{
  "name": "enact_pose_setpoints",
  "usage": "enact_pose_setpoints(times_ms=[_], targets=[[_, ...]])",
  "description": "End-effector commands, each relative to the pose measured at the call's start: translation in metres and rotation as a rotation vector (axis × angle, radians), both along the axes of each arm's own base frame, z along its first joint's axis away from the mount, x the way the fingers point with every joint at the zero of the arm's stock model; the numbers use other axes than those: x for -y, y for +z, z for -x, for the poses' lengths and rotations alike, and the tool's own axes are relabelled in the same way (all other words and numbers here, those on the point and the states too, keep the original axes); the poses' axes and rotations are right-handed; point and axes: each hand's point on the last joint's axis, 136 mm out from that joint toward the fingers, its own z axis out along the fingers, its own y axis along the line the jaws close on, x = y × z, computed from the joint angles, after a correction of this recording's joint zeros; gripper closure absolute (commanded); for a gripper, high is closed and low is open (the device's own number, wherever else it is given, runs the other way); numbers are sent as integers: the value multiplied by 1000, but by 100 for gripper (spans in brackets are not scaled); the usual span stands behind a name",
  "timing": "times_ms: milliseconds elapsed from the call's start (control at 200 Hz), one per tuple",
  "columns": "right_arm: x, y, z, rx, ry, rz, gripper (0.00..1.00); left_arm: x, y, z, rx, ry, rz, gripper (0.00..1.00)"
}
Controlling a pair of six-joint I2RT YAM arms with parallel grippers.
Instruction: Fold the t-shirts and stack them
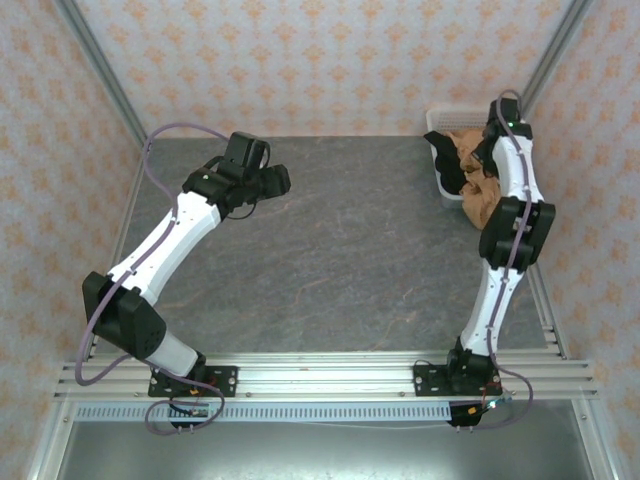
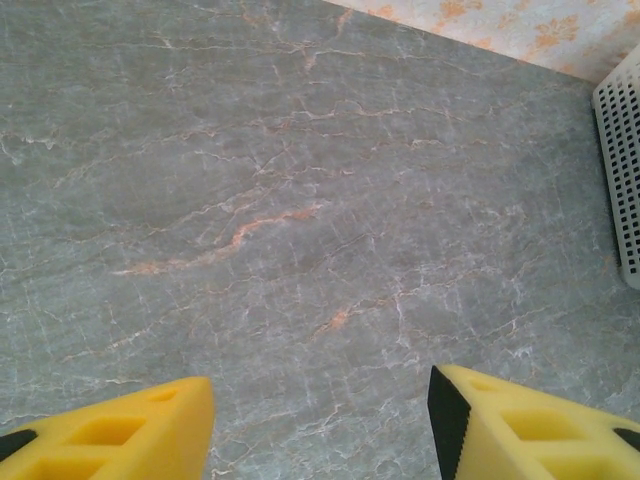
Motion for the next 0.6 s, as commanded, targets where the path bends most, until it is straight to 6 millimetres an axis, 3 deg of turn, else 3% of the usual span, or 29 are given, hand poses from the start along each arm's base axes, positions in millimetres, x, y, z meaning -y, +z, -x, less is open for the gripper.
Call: enact_pose_setpoints(times_ms=[0, 170, 345, 505, 595], targets=[[-3, 114, 1, 298, -17, 79, 100, -10, 9, 6, 22, 14, -38, 41], [-34, 195, 10, 517, 44, 89, 100, -14, 7, 3, 18, 41, -57, 43], [-85, 297, 20, 775, 190, 80, 100, -23, 8, 2, 18, 88, -81, 46], [-137, 397, 49, 1032, 344, 45, 100, -37, 10, 6, 15, 141, -129, 46], [-170, 439, 67, 1148, 439, 9, 100, -47, 14, 9, 17, 173, -166, 46]])
